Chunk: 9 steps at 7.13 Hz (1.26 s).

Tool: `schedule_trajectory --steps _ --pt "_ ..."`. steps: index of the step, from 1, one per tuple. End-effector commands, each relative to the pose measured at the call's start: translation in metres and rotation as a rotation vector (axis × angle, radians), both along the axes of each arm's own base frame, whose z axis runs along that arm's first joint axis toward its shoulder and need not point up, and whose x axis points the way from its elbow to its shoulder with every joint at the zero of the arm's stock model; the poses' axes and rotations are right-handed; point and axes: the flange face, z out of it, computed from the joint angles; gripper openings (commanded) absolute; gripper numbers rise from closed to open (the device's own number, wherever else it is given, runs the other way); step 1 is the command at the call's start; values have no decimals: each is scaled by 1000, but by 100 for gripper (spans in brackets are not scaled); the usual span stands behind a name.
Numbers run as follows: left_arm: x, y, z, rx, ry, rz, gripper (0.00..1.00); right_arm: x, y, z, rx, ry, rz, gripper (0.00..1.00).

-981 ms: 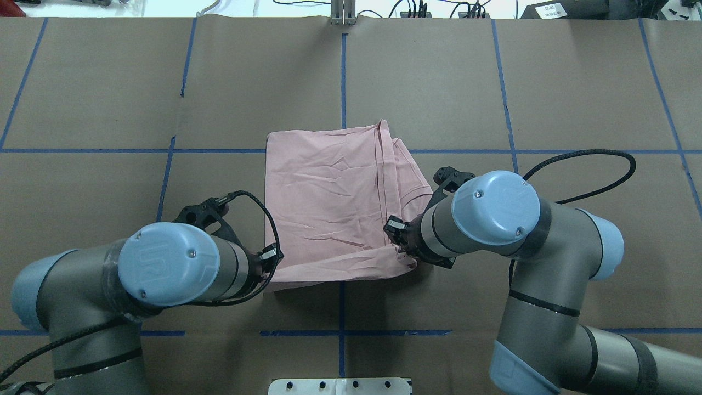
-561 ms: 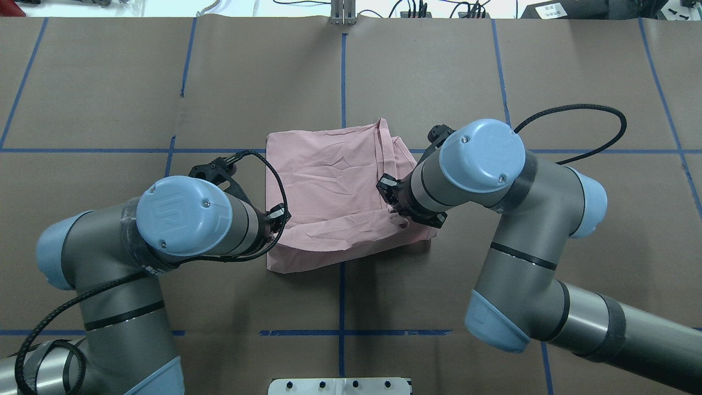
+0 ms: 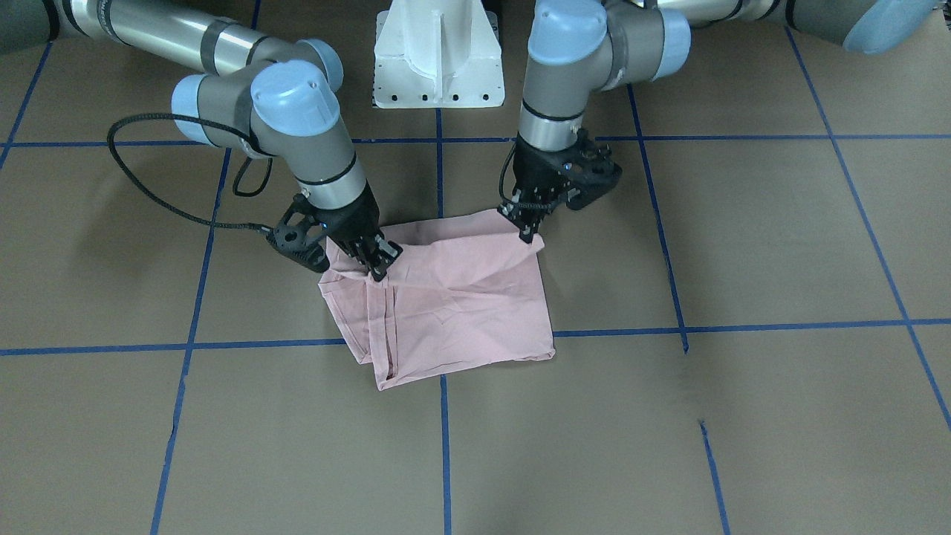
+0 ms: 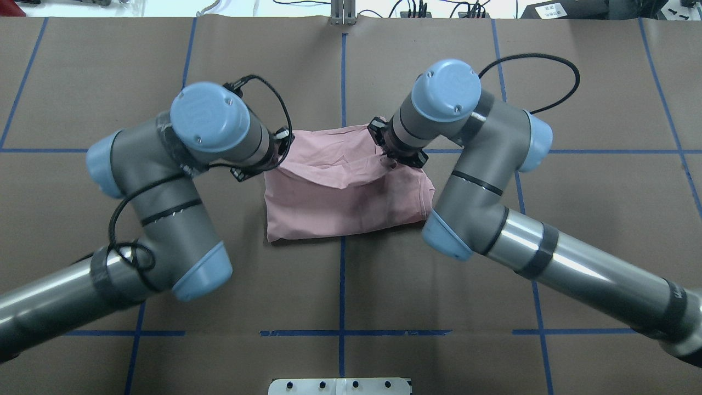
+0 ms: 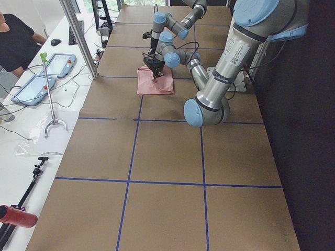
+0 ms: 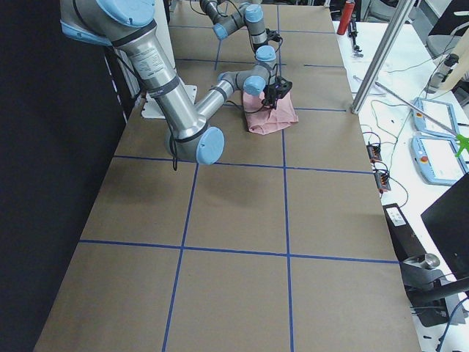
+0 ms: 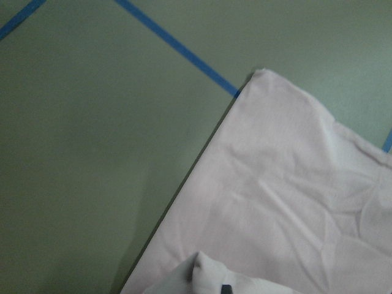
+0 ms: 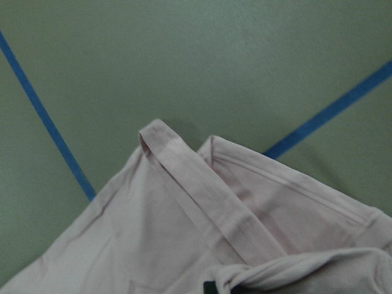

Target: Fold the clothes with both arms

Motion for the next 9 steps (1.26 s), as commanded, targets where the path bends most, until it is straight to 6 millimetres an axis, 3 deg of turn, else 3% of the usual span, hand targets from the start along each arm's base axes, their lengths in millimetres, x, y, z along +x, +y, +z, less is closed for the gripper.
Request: schedule_trajectory --steps 1,3,5,6,7,8,9 --pt "-11 -84 34 80 -22 -14 100 -25 -74 5 -10 21 40 99" --pt "-33 -101 37 103 -37 -23 100 -15 -106 43 -11 70 49 100" --pt "-49 -109 41 95 -25 14 100 10 -125 51 -20 77 75 100" --pt "-73 -121 45 111 -21 62 100 34 -140 48 4 71 44 100" --pt "-117 -130 57 149 -24 102 100 76 -163 52 10 64 16 100" --pt "-169 -132 75 223 -47 153 100 127 -178 68 34 88 -36 100" --pt "-229 -130 92 288 -73 183 100 184 -178 93 95 167 -126 100"
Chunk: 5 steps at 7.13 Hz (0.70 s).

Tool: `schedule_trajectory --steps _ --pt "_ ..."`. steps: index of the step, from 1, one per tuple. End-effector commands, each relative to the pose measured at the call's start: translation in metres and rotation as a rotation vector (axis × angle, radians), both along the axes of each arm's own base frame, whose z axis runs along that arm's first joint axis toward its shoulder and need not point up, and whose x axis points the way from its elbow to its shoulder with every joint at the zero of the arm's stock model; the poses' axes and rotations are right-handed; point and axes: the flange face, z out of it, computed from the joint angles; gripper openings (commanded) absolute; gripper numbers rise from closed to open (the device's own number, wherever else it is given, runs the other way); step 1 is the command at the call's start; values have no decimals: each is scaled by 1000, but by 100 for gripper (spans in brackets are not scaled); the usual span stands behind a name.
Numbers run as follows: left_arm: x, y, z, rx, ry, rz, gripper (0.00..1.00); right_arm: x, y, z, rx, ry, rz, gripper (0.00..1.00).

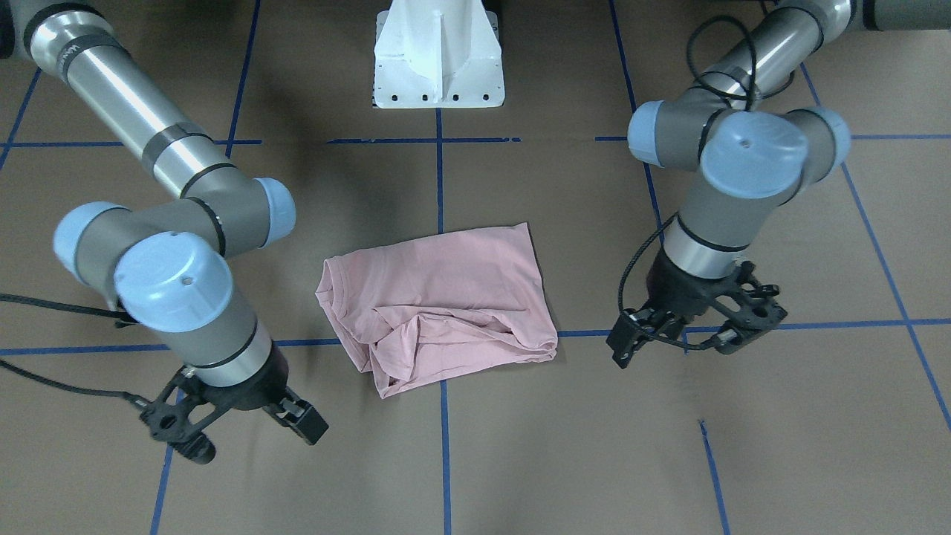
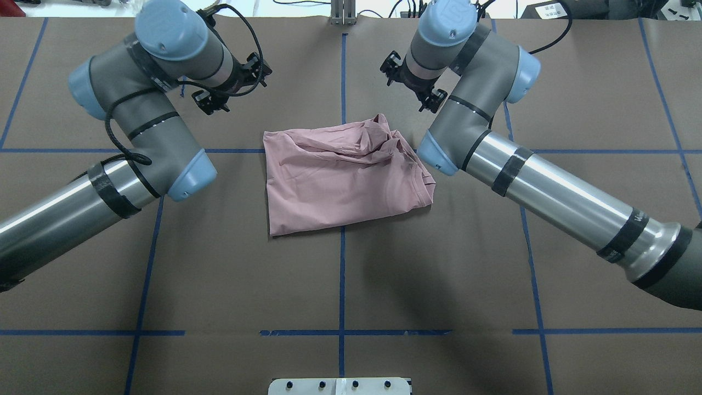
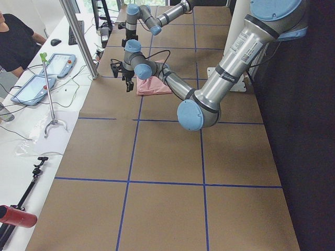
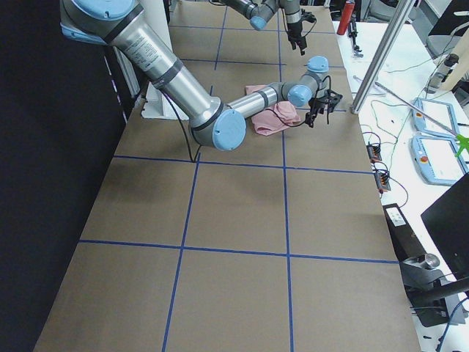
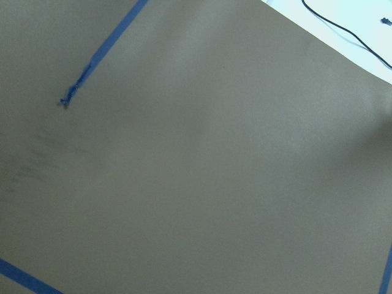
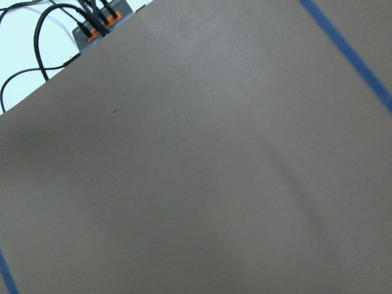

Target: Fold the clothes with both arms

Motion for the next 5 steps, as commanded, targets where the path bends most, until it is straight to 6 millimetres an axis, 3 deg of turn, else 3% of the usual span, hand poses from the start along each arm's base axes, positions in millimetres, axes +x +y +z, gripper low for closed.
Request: schedule_trajectory --steps 1,2,3,5 --pt "-124 19 53 158 -71 113 100 131 -2 51 102 137 -194 100" --pt "-186 24 84 233 -110 192 100 202 13 89 157 185 -291 100" --pt "-235 31 126 275 -169 262 100 266 40 125 205 185 -383 100" --pt "-318 64 210 373 -313 401 100 361 119 209 276 193 -555 100"
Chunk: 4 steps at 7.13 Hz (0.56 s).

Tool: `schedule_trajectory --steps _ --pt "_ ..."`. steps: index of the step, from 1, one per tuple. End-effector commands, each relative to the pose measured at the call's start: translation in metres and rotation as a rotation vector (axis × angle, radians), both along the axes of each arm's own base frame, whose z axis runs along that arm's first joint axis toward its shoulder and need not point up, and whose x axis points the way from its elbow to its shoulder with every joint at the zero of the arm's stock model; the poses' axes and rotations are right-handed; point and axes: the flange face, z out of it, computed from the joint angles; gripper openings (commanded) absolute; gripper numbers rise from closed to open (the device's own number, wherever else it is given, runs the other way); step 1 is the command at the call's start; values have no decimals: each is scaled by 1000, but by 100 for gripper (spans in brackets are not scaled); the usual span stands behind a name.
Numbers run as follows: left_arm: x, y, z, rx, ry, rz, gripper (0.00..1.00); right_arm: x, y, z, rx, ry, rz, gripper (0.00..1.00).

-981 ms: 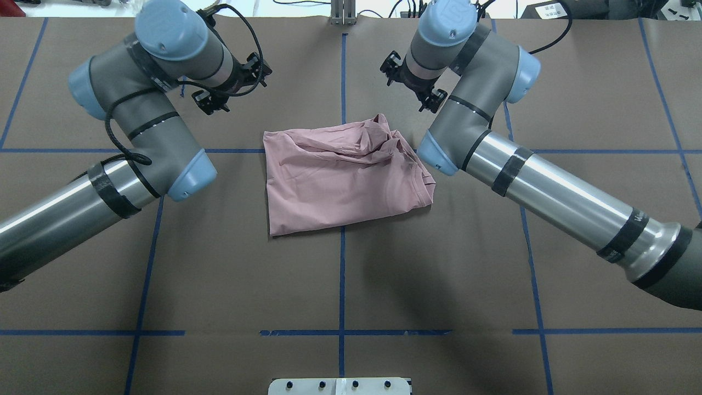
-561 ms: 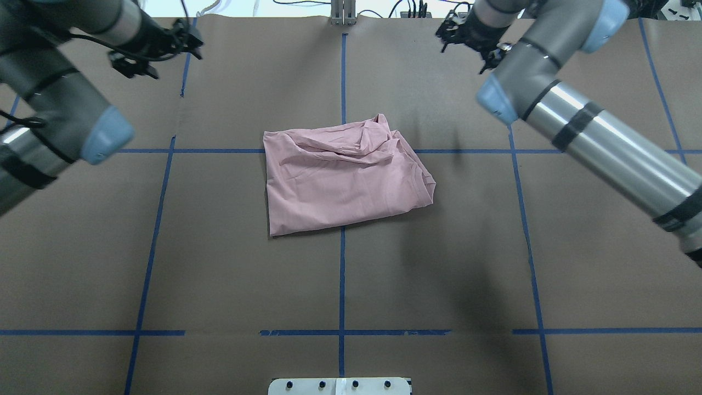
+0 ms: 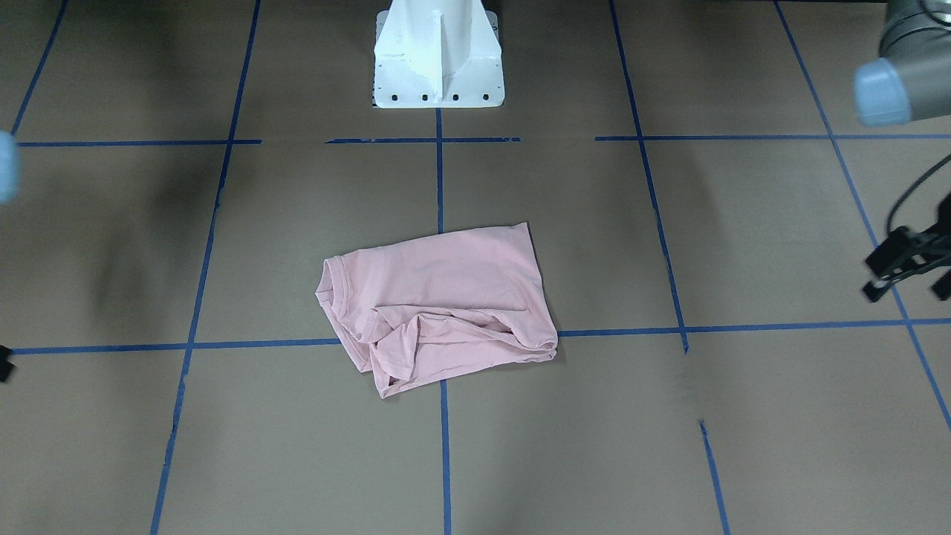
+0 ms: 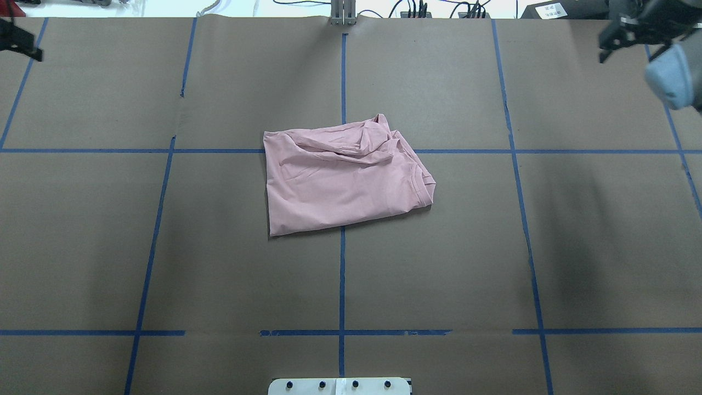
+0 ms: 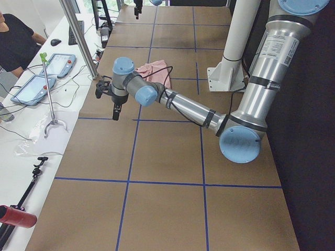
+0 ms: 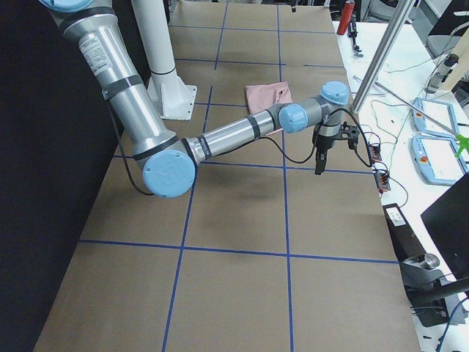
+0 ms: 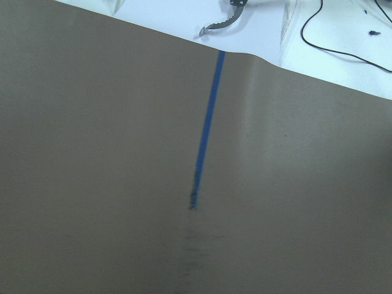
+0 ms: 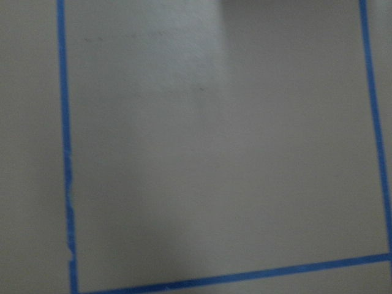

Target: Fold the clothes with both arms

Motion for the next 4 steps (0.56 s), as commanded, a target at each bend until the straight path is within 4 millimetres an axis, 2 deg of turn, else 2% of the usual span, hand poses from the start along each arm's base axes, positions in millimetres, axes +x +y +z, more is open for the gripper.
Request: schedule_trajectory --steps 1,2,3,4 --pt "-92 46 90 133 -154 169 100 107 88 86 78 3 -196 100" --pt "-119 63 112 211 -210 259 100 148 116 113 77 3 -227 100" --pt "-133 82 132 216 -173 310 100 165 139 135 47 -18 -224 100" --pt "-131 108 157 140 -123 322 100 166 152 147 28 -23 -217 100"
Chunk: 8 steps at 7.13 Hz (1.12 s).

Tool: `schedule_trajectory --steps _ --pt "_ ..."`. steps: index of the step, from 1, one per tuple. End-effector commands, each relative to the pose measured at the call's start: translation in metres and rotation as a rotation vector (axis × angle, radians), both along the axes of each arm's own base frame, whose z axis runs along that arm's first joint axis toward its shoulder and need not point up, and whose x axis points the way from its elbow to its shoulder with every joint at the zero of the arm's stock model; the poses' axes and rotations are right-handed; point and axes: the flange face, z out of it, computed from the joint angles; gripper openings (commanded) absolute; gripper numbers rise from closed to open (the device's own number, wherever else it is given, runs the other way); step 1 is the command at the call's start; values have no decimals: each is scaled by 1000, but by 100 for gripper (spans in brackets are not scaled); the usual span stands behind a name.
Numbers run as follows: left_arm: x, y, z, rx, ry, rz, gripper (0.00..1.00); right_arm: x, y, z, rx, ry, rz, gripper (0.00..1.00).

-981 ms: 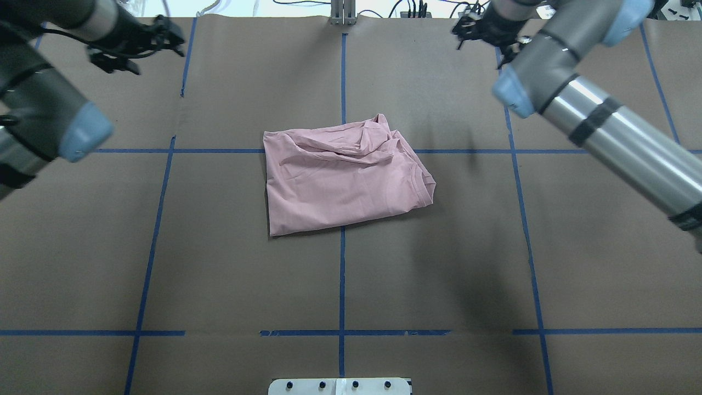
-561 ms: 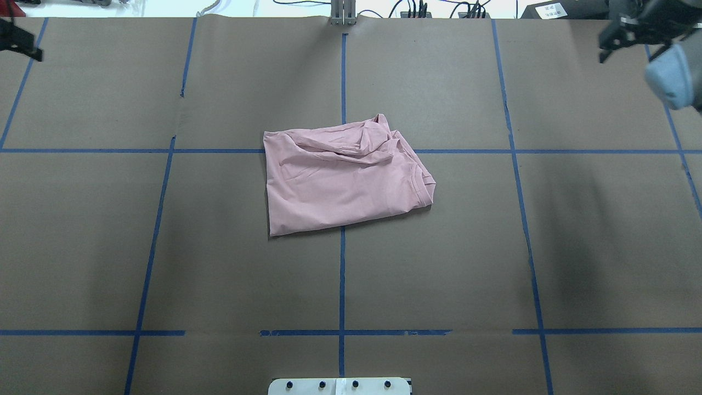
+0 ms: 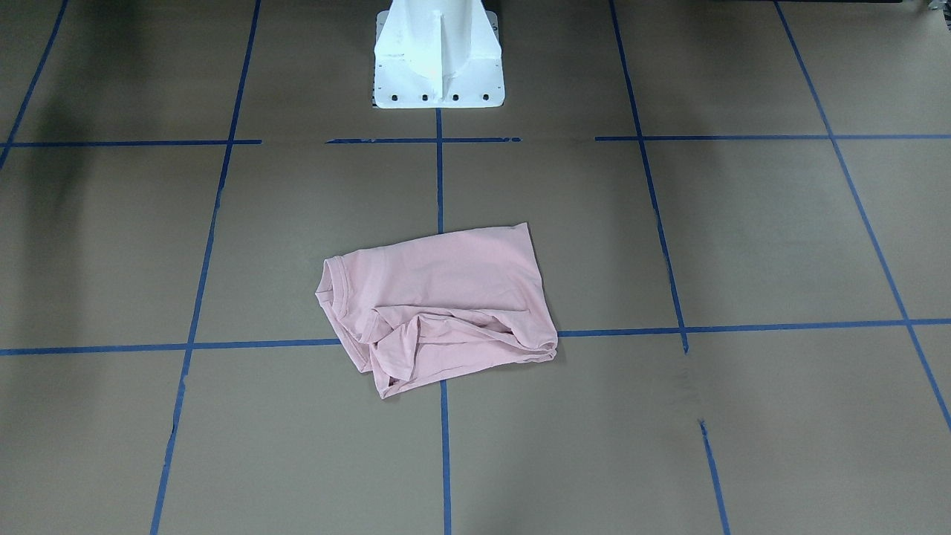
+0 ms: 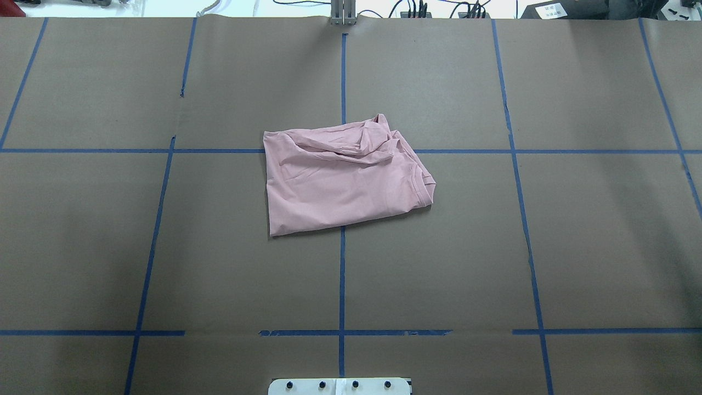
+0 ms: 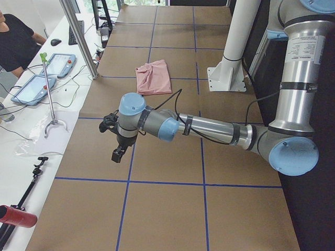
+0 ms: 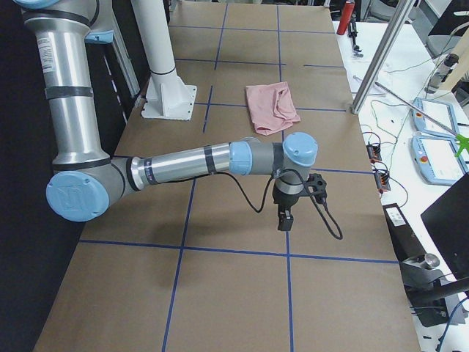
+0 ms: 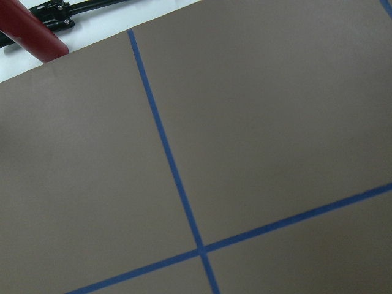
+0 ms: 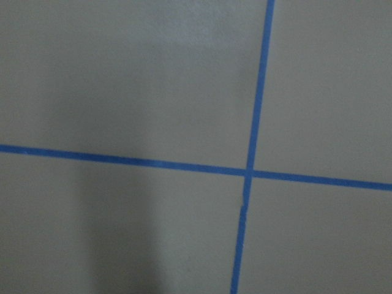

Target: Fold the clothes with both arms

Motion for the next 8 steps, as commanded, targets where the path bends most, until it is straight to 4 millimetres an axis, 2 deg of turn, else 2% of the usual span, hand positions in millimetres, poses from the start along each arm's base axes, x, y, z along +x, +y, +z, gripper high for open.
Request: schedule_trajectory --steps 1,2,4,5,8 --pt "-7 32 40 -36 2 34 100 11 43 41 -60 -17 -1 100" --pt "-9 30 51 -52 -39 22 100 10 41 39 -30 -24 0 100" --pt "-6 27 55 -150 -44 26 100 6 47 46 -38 -90 3 100" --pt "-6 20 53 -192 -44 27 100 9 51 47 -42 -95 13 100" --pt "-5 22 61 -215 -37 32 100 12 53 51 -45 -91 18 100"
